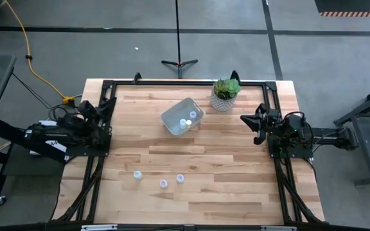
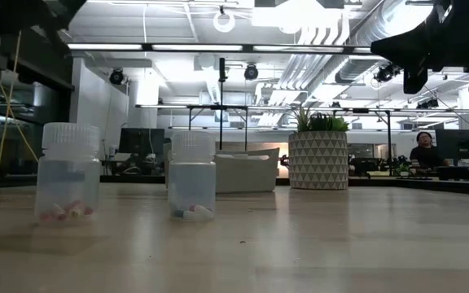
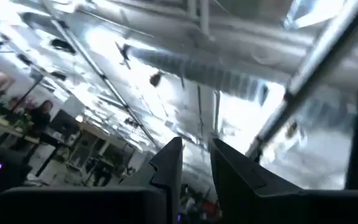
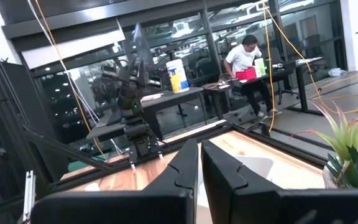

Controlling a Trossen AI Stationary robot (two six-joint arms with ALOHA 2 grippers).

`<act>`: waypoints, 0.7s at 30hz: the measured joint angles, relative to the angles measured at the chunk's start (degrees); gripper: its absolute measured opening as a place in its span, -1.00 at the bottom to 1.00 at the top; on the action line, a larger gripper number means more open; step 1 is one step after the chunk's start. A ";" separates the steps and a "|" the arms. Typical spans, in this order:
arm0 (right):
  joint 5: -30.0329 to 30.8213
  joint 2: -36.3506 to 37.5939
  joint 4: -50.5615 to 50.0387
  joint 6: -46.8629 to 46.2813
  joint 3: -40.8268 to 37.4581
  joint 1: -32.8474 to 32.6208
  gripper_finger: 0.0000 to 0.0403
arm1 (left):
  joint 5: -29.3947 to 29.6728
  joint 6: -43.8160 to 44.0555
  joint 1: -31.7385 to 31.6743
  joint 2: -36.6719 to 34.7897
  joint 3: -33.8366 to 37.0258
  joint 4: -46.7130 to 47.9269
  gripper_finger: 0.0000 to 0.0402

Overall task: Pick and place pill bottles into a basket
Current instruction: Put the transparent medicine bottle into the white bin

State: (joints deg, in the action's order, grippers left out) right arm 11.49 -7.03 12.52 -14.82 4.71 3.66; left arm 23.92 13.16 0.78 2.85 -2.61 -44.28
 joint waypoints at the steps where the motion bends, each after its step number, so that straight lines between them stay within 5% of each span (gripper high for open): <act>1: 0.00 0.00 -0.03 -0.01 0.00 0.00 -0.94 | -1.10 -0.61 0.00 0.12 -1.25 2.14 -0.39; 5: -0.02 -0.02 -0.48 -0.14 0.00 0.00 -0.94 | -5.81 -0.78 0.00 3.76 -10.41 15.80 -0.24; 13: -0.02 -0.02 -2.18 -0.42 0.02 0.00 -0.97 | -19.59 5.07 0.02 21.98 -34.06 51.53 0.17; 21: -0.04 -0.02 -3.95 -3.16 0.04 0.00 -0.97 | -37.36 9.73 0.00 40.31 -49.67 74.49 0.23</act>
State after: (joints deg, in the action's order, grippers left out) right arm 11.44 -7.05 8.57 -17.98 4.75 3.66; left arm -13.44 22.89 0.78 43.17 -52.28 30.22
